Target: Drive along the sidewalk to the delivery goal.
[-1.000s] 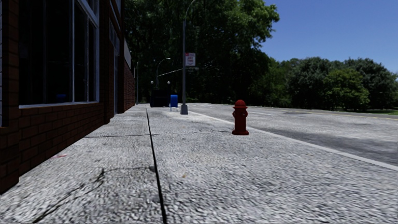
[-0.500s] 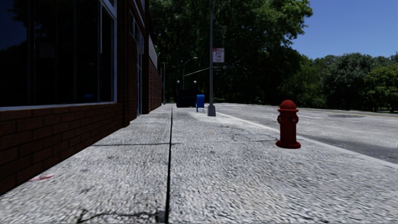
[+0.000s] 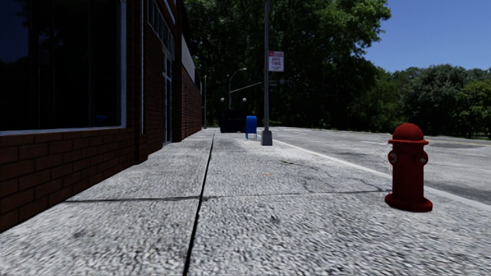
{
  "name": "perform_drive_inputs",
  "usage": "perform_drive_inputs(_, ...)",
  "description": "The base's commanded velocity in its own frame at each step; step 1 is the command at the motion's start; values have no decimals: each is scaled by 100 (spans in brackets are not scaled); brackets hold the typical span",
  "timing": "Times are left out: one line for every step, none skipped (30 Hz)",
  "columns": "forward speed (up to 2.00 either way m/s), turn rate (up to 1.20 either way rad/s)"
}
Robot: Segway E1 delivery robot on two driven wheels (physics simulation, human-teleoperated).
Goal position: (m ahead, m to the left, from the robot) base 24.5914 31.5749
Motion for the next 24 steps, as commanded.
perform_drive_inputs(200,37)
perform_drive_inputs(200,37)
perform_drive_inputs(200,37)
perform_drive_inputs(200,37)
perform_drive_inputs(200,37)
perform_drive_inputs(200,37)
perform_drive_inputs(200,37)
perform_drive_inputs(200,37)
perform_drive_inputs(200,37)
perform_drive_inputs(200,37)
perform_drive_inputs(200,37)
perform_drive_inputs(200,37)
perform_drive_inputs(200,37)
perform_drive_inputs(200,37)
perform_drive_inputs(200,20)
perform_drive_inputs(200,20)
perform_drive_inputs(200,1)
perform_drive_inputs(200,0)
perform_drive_inputs(200,0)
perform_drive_inputs(200,0)
perform_drive_inputs(200,0)
perform_drive_inputs(200,0)
perform_drive_inputs(200,0)
perform_drive_inputs(200,0)
